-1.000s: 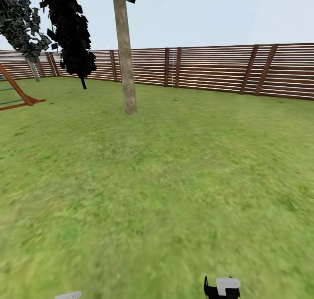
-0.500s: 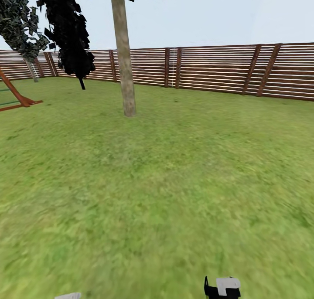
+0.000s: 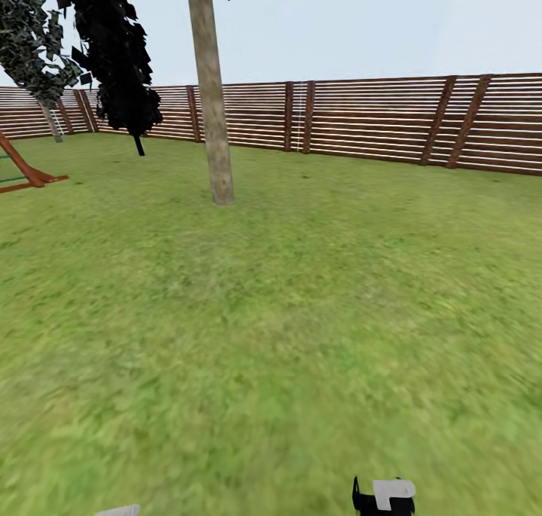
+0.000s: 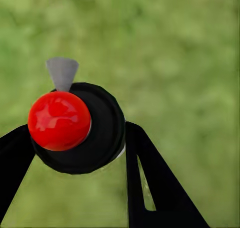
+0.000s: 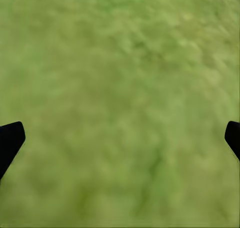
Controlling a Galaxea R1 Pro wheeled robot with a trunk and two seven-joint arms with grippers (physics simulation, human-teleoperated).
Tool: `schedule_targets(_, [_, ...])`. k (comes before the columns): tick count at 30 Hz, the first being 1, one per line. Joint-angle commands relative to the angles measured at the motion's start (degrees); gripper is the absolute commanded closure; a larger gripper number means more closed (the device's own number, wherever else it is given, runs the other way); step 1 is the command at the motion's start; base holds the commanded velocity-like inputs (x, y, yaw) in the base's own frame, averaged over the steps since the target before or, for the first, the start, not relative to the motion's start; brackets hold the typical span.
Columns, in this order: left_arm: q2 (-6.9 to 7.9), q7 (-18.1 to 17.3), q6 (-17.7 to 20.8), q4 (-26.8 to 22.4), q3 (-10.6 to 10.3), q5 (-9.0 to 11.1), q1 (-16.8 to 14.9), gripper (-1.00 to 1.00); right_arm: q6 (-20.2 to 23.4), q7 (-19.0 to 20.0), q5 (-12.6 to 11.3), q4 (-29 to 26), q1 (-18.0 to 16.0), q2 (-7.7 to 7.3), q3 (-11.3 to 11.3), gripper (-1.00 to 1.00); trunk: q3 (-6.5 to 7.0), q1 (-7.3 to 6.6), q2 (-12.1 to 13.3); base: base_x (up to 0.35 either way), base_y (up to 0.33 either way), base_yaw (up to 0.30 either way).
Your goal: In the garden, pick up the pesticide atomizer on the floor and spray pesticide onto both trees until each tree trunk is fully covered.
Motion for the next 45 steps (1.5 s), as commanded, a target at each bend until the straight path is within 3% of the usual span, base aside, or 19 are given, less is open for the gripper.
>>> schedule_targets(1, [0.00, 0.03, 0.00, 0.00, 0.02, 0.01, 0.00, 1.00, 0.00, 0.00, -0.01, 0.00, 0.00, 0.00, 0.00, -1.00, 0.00, 0.00, 0.00, 0.339, 0.000, 0.000])
schedule_targets(45, [-0.04, -0.05, 0.00, -0.01, -0.08, -0.16, 0.01, 1.00, 0.00, 0.00, 0.01, 0.00, 0.00, 0.00, 0.00, -1.00, 0.00, 0.00, 0.00, 0.339, 0.000, 0.000])
